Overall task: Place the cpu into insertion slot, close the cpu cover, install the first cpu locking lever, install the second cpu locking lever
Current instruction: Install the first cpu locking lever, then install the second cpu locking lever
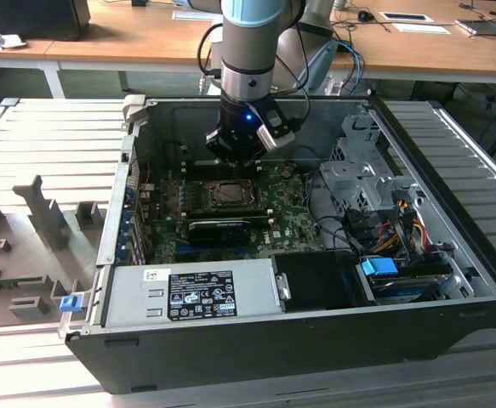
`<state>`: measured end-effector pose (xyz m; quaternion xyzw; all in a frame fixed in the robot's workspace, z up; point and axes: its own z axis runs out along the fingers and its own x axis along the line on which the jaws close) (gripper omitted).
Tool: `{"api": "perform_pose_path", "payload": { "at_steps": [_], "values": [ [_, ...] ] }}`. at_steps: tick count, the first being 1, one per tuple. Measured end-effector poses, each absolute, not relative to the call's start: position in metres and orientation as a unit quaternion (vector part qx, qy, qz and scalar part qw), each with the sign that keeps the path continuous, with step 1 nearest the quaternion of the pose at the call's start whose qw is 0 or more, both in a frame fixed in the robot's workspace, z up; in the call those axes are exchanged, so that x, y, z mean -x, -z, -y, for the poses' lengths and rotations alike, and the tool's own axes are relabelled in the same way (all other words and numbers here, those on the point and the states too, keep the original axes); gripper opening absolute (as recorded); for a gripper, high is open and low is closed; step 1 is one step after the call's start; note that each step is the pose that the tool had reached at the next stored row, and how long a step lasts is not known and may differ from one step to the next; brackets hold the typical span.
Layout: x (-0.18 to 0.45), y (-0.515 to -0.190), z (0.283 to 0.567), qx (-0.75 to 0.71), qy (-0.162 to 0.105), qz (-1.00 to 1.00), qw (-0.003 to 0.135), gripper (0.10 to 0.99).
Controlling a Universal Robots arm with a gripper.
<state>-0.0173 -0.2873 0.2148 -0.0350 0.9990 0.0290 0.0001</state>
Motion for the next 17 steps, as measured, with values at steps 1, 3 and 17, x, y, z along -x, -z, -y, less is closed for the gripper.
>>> {"api": "perform_pose_path", "payload": {
  "at_steps": [1, 3, 17],
  "values": [
    [0.017, -0.215, 0.287, 0.035, -0.029, -0.999, 0.000, 0.106],
    [0.017, -0.215, 0.288, 0.035, -0.029, -0.999, 0.000, 0.106],
    [0.017, -0.232, 0.298, 0.033, -0.029, -0.999, 0.000, 0.106]
  ]
}}
